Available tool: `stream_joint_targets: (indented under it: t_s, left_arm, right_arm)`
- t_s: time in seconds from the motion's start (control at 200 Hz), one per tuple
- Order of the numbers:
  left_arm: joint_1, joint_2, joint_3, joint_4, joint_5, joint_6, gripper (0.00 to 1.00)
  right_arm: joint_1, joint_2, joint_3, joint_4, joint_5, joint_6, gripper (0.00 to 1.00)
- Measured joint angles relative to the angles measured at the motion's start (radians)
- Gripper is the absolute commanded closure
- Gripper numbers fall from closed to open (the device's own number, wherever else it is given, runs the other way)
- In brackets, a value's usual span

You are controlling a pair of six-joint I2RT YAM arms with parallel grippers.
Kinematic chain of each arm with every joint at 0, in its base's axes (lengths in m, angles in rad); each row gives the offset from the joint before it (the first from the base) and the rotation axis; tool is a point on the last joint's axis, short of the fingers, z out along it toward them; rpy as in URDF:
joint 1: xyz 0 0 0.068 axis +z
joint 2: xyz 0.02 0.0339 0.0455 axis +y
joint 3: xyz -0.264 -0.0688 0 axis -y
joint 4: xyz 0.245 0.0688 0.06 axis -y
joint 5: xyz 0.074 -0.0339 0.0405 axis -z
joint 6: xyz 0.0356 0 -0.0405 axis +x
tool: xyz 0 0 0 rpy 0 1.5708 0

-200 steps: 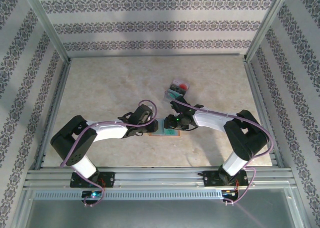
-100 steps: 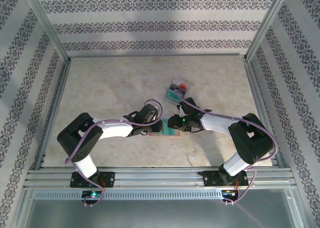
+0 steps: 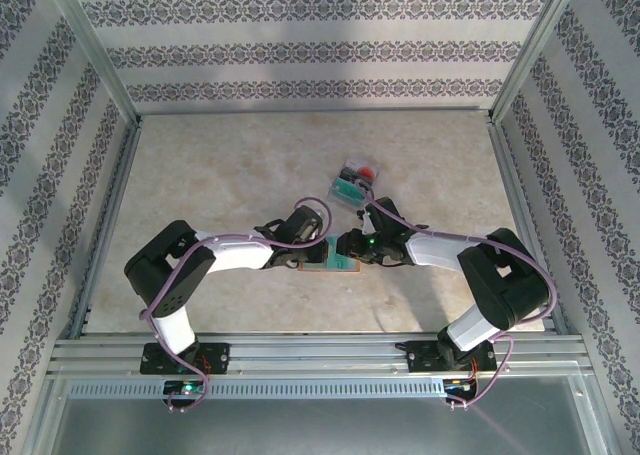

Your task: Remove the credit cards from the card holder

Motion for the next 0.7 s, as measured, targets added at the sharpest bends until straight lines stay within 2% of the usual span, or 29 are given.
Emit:
stream_joint_targets:
  t_s: [0.47,0.7]
  left_arm:
    - [-0.002,0.011,0.019,-0.029,-0.004,0.007,0.85]
    - [-0.007,0.014,0.023,-0.029,-0.004,0.007,0.86]
  right_arm:
    - [-0.039,-0.014,-0.077,0.137,-0.074,0.066,0.77]
    - [-0.041,-0.052,-0.082,0.190,-0.120,0.073,0.78]
